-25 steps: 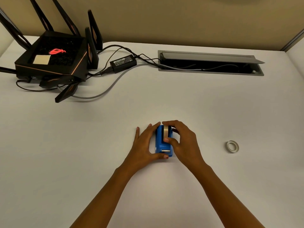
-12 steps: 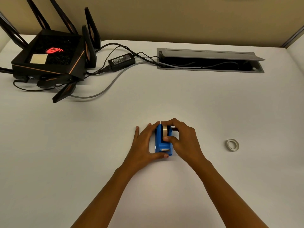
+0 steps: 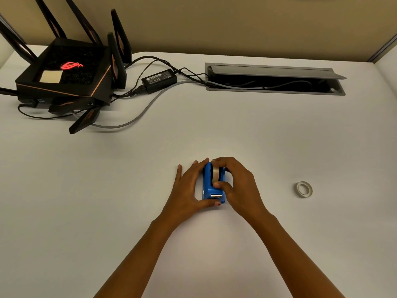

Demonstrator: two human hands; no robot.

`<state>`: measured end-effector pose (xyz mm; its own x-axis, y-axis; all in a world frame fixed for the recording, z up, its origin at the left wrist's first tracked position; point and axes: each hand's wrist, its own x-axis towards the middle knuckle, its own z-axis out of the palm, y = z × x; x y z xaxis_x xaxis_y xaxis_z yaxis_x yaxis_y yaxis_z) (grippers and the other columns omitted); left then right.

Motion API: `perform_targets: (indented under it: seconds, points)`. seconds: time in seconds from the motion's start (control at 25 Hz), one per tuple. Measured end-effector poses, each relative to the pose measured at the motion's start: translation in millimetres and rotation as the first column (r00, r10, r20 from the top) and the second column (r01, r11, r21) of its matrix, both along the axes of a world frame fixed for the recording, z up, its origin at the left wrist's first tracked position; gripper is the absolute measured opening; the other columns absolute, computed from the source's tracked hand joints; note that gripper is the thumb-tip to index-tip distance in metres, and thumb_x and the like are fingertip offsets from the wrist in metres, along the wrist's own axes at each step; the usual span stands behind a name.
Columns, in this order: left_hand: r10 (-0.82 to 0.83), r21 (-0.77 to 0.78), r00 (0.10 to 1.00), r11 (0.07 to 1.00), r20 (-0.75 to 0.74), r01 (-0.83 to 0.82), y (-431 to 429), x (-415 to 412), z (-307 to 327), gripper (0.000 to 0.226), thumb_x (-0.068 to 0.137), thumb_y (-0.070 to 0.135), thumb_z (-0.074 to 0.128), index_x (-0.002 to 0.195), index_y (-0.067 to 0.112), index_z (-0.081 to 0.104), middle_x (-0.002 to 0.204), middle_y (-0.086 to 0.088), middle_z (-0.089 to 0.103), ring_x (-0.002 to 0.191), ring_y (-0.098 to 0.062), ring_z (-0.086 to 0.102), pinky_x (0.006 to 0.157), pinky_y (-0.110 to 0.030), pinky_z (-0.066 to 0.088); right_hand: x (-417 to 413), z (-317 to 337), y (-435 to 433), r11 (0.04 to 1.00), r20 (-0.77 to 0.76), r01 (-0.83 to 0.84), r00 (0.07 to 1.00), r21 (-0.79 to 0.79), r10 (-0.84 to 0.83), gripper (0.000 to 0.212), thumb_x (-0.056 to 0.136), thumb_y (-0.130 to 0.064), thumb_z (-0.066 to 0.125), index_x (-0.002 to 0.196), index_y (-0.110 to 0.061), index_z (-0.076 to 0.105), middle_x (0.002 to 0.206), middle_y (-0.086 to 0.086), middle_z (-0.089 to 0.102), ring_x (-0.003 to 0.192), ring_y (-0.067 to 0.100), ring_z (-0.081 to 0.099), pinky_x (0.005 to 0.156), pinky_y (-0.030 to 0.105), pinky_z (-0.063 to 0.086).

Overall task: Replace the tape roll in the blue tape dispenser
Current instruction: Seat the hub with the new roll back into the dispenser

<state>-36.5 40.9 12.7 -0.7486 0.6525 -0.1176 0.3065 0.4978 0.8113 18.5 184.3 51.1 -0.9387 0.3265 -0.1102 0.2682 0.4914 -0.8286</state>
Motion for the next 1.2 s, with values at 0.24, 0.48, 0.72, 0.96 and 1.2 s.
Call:
perform_targets:
  seconds: [0.24, 0.48, 0.72, 0.96, 1.2]
  points:
    - [-0.012, 0.008, 1.0, 1.0, -0.008, 0.012, -0.3, 0.8, 2.8, 0.103, 0.06, 0.07, 0.057, 0.141, 0.022, 0.017, 0.151, 0.003, 0.029, 0.142, -0.011, 0.018, 0.119, -0.041, -0.008, -3.5, 1.3, 2.2, 0.999, 0.01, 0.023, 1.0, -0.038, -0.023, 0.036, 0.081, 0.001, 0.065, 0.115, -0.005, 0.054, 0.117, 0.009, 0.059, 0.099, 0.013, 0.054, 0.079, -0.004, 0.037]
    - [-0.009, 0.006, 1.0, 1.0, -0.013, 0.009, 0.0, 1.2, 1.3, 0.105, 0.056, 0.085, 0.045, 0.138, 0.027, 0.015, 0.15, 0.001, 0.03, 0.142, -0.013, 0.02, 0.119, -0.043, -0.006, -4.3, 2.0, 1.2, 0.996, 0.045, 0.051, 0.998, -0.07, -0.048, 0.037, 0.082, 0.001, 0.064, 0.116, -0.004, 0.053, 0.117, 0.009, 0.059, 0.094, 0.009, 0.054, 0.074, -0.006, 0.038]
    - [-0.01, 0.003, 1.0, 1.0, -0.011, 0.01, 0.7, 1.0, 0.5, 0.102, 0.056, 0.085, 0.044, 0.137, 0.029, 0.015, 0.15, 0.001, 0.03, 0.142, -0.012, 0.02, 0.119, -0.043, -0.007, -3.4, 6.7, -0.9, 0.995, 0.022, 0.041, 0.999, -0.096, -0.039, 0.031, 0.083, 0.004, 0.062, 0.113, -0.002, 0.054, 0.11, 0.008, 0.059, 0.081, -0.004, 0.053, 0.068, -0.008, 0.036]
    - [-0.007, -0.013, 1.0, 1.0, -0.017, 0.007, 0.8, 1.0, -0.7, 0.106, 0.05, 0.093, 0.03, 0.134, 0.031, 0.013, 0.151, 0.0, 0.03, 0.142, -0.013, 0.02, 0.119, -0.043, -0.006, -4.9, 0.2, -3.2, 0.969, 0.119, 0.114, 0.989, -0.217, -0.089, 0.038, 0.086, 0.0, 0.059, 0.122, 0.003, 0.048, 0.116, 0.017, 0.055, 0.075, 0.0, 0.052, 0.06, -0.007, 0.038]
    - [-0.014, -0.002, 1.0, 1.0, -0.02, 0.014, 1.1, 0.7, 0.1, 0.104, 0.049, 0.094, 0.027, 0.131, 0.034, 0.011, 0.15, -0.001, 0.031, 0.142, -0.014, 0.021, 0.118, -0.04, -0.008, -5.7, 3.4, -2.4, 0.97, 0.099, 0.13, 0.989, -0.205, -0.111, 0.035, 0.084, 0.001, 0.061, 0.118, 0.001, 0.05, 0.103, 0.002, 0.05, 0.074, -0.001, 0.052, 0.061, -0.008, 0.038]
